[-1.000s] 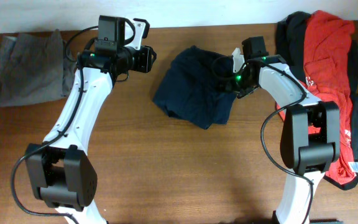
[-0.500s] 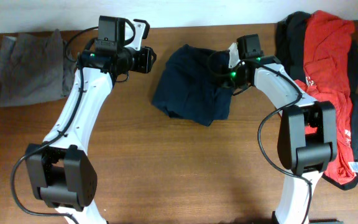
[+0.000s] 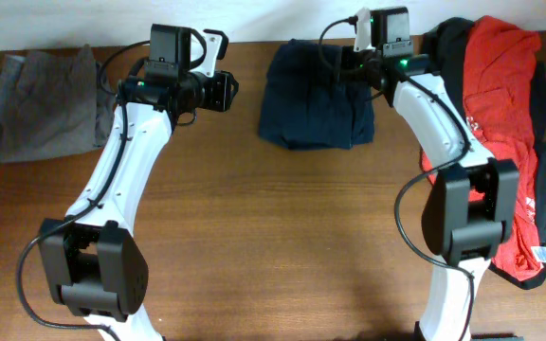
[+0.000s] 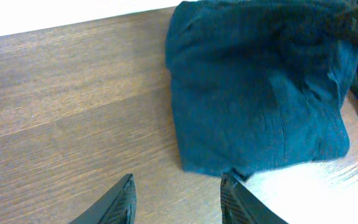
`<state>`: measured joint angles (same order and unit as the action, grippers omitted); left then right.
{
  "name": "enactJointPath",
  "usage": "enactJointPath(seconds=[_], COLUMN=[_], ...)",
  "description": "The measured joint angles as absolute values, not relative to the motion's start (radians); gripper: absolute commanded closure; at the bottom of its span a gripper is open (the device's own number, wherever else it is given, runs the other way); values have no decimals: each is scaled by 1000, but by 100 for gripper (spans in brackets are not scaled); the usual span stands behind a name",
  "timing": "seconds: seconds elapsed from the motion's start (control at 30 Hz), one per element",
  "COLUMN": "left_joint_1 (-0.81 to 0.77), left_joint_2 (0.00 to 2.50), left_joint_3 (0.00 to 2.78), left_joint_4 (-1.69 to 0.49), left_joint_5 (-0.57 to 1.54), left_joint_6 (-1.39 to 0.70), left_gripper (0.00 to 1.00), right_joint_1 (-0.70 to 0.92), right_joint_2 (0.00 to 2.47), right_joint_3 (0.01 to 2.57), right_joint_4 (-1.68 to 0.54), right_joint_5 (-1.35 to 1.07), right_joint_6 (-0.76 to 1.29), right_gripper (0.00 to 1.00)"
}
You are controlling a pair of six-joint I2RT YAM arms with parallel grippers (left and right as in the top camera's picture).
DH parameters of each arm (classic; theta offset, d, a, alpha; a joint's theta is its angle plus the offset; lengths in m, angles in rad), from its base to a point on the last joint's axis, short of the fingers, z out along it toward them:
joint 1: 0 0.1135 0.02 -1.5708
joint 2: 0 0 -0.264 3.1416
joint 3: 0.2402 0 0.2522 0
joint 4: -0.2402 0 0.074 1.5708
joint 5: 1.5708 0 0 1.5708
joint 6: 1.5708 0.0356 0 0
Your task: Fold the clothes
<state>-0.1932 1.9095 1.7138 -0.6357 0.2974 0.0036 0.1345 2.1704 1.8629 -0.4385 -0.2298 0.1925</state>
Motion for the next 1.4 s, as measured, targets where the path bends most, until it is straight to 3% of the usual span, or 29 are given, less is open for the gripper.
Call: enactJointPath(seconds=[0.03,0.07,0.2,0.5,0.83,0.9,1.07,1.27,1.4], left_joint_1=[-193,-193,-193,-193,-193,-193,-193,-193,-193], left_joint_2=[1909,1909,1909,1909,1909,1909,1909,1909,1909], left_joint_3=[1714,1714,1714,1714,1714,1714,1714,1714,1714], left_joint_4=[-640,-641,-659,-662,-662,-662,-662,-662,-662], left_joint_5=[297,297,297,295,294,294,294,294,294], left_joint_6=[4,4,11,19,27,27,28,30,30], left_gripper=[56,56,56,56,56,56,56,56,56], right_joint_1=[134,133,117,-16,-51,-51,-51,-46,-20], right_joint_2=[2191,2214,2283,2259,2274,2295,2378,2434,2439], right_joint_3=[1864,1865,1864,2013,2008,2008,2006,2004,2004], right_joint_4=[-413,-395,-425,-803,-875,-871,-850,-813,-809], right_joint_5=[-215,-201,-173,-250,-372,-398,-435,-444,-442], right_joint_6=[193,188,178,153,-44,-72,-107,-116,-112], right_gripper=[5,1,1,1,1,5,45,73,84])
